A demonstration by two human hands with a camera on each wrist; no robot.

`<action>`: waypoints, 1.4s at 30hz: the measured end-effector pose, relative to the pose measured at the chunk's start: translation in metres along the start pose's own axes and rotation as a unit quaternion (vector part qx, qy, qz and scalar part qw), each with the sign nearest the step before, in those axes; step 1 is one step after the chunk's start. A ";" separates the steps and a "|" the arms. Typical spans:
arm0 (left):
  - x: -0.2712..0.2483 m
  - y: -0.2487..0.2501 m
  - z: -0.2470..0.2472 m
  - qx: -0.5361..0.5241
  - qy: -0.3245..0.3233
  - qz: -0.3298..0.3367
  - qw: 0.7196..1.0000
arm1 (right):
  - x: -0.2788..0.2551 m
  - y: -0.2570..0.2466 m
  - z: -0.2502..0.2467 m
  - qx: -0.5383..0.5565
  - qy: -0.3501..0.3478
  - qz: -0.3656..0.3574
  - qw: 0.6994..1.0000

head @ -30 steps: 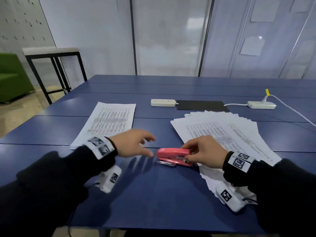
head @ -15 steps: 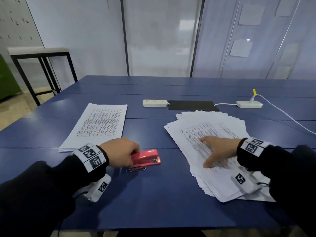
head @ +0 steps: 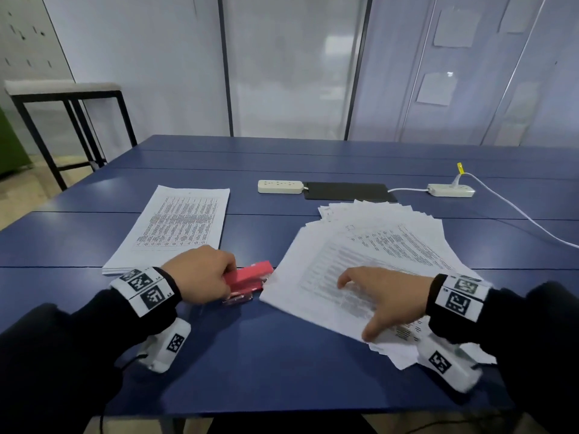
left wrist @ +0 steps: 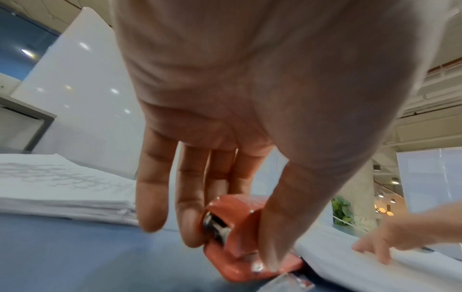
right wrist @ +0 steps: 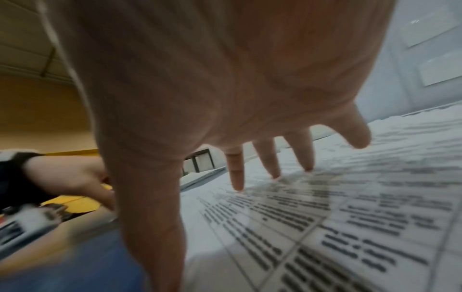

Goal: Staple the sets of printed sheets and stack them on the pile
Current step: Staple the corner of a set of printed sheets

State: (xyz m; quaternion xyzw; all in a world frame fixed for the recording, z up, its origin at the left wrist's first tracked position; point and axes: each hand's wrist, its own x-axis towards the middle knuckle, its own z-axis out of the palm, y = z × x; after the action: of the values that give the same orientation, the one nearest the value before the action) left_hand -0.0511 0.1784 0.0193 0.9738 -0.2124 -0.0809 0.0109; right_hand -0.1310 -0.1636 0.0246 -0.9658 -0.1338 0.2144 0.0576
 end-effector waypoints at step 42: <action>0.019 0.060 -0.009 -0.008 0.016 0.130 0.991 | 0.062 -0.036 0.034 0.210 0.012 -0.095 0.973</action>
State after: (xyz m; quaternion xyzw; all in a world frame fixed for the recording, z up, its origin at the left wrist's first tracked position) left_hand -0.0574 0.1158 0.0288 0.9390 -0.3362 -0.0653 0.0319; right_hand -0.0995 -0.1102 -0.0247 -0.9175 -0.1762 0.2199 0.2806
